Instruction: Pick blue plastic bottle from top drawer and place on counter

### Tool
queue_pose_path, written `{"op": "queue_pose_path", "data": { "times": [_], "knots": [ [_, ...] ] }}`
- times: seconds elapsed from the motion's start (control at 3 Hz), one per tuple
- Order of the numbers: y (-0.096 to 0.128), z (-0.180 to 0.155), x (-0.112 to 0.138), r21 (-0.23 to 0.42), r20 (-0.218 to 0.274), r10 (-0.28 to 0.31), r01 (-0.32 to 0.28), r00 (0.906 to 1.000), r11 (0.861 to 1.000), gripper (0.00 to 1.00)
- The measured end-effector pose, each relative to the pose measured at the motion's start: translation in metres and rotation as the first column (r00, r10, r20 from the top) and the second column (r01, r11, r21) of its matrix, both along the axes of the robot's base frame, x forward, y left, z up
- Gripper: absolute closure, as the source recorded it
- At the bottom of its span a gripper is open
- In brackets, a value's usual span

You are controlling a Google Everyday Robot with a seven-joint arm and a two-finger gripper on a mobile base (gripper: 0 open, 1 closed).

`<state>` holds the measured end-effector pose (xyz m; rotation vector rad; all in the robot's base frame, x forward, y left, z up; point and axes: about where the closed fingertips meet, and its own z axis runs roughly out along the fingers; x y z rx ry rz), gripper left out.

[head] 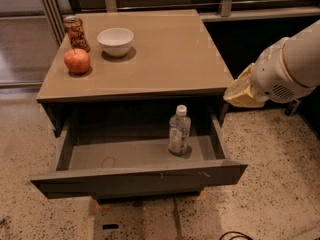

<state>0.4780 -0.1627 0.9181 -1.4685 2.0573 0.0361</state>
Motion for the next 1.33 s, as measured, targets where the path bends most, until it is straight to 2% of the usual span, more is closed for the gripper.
{"op": "queue_pose_path", "data": {
  "times": [0.33, 0.67, 1.0, 1.33],
  "knots": [
    [-0.007, -0.013, 0.005, -0.003, 0.012, -0.016, 0.016, 0.9998, 1.0, 1.0],
    [-0.01, -0.035, 0.021, 0.027, 0.016, -0.026, 0.026, 0.9995, 0.999, 1.0],
    [-0.003, -0.058, 0.034, 0.061, 0.002, -0.018, 0.018, 0.9998, 0.998, 0.81],
    [0.008, -0.082, 0.046, 0.091, -0.027, -0.004, 0.007, 0.9996, 0.996, 0.51]
  ]
}}
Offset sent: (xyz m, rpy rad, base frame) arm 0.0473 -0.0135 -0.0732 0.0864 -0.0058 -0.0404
